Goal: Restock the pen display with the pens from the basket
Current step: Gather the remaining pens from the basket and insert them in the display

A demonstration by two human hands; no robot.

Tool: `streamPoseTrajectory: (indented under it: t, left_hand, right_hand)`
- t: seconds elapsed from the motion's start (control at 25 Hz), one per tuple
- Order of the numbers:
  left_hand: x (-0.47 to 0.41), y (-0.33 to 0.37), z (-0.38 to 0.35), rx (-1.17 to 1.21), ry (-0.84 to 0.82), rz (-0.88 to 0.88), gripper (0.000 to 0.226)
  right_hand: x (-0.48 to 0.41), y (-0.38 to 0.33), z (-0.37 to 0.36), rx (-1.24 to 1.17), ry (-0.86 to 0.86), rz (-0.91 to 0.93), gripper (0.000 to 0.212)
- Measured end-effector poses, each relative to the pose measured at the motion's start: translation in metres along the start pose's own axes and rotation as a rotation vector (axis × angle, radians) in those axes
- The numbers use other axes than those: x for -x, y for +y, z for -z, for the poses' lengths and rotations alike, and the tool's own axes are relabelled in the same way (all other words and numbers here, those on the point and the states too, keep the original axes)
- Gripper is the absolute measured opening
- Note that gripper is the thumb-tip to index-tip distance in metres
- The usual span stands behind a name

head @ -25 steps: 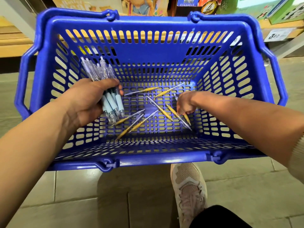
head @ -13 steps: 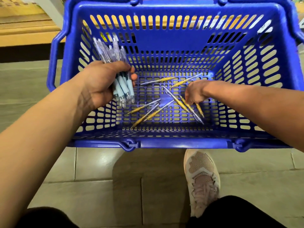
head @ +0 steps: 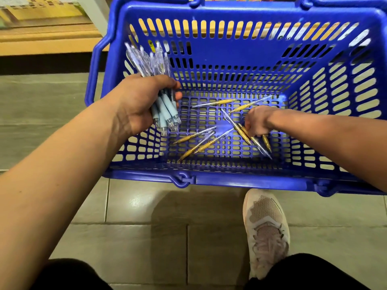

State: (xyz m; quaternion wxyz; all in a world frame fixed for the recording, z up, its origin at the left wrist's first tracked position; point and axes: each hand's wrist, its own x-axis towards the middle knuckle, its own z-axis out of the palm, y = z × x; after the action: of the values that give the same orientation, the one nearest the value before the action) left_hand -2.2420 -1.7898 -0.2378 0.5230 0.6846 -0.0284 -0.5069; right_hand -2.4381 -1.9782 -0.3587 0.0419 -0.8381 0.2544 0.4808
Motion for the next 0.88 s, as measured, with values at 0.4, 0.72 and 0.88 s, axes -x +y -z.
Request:
streamPoseTrajectory:
  t: [0.4,0.72,0.88]
  left_hand:
    - [0.0,-0.001,-0.002,0.017,0.021,-0.003,0.005]
    - [-0.006,-0.006,-0.005,0.013,-0.005,0.019,0.006]
    - [-0.009,-0.009,-0.013,0.018,-0.052,0.043,0.009]
  right_hand:
    - [-0.001,0.007,-0.003,-0.218,-0.039,-0.012,0.025]
    - [0.015,0.009,0.017,-0.322,-0.043,0.039,0.028]
    - [0.023,0.019,0.036,-0.932,0.074,0.188,0.02]
